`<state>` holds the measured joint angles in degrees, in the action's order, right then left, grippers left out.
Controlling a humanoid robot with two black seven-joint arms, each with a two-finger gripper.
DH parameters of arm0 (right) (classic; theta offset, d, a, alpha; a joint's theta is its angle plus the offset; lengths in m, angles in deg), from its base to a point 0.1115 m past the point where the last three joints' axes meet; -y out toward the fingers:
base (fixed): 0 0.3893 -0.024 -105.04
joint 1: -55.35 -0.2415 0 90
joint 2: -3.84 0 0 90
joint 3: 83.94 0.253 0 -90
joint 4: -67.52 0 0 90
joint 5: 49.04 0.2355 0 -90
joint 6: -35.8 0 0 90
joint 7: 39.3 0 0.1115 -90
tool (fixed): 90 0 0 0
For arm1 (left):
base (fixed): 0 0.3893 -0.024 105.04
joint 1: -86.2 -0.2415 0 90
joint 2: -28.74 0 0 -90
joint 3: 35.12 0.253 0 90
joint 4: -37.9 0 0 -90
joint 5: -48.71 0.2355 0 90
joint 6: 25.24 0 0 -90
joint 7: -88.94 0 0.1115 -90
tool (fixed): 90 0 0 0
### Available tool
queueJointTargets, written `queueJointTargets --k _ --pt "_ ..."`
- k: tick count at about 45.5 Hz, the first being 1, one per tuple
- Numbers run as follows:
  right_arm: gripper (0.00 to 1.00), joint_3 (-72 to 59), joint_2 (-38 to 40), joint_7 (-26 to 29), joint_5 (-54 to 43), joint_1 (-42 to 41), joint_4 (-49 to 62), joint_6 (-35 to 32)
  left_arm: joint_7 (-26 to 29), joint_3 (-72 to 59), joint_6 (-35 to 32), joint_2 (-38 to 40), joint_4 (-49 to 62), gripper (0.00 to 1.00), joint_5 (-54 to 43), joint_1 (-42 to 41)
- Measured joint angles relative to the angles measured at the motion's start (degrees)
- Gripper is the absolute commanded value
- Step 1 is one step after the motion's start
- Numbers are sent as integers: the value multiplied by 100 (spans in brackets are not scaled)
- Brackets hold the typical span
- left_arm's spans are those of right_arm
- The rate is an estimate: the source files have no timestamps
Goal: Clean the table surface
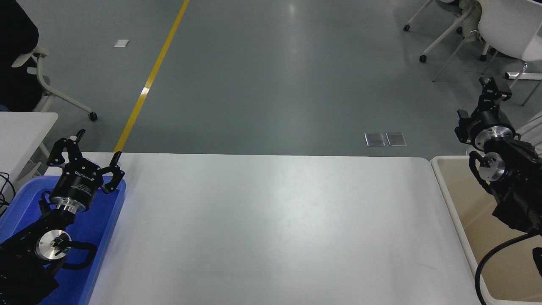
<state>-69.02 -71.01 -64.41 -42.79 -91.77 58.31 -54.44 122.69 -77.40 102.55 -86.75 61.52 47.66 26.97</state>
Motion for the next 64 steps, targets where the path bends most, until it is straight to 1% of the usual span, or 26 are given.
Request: queueJointTargets --k 15,28,42,64 --pt "99 -84 -523 -491 4 109 12 21 0 0 0 0 1 100 0 0" --pt "99 187 -915 -963 7 442 10 30 0 0 0 0 1 100 0 0" --pt "99 653 -1048 -1323 8 877 -5 22 0 0 0 0 1 100 0 0" --pt "99 864 -1072 -1567 9 1149 -47 -14 0 0 0 0 -1 100 0 0"
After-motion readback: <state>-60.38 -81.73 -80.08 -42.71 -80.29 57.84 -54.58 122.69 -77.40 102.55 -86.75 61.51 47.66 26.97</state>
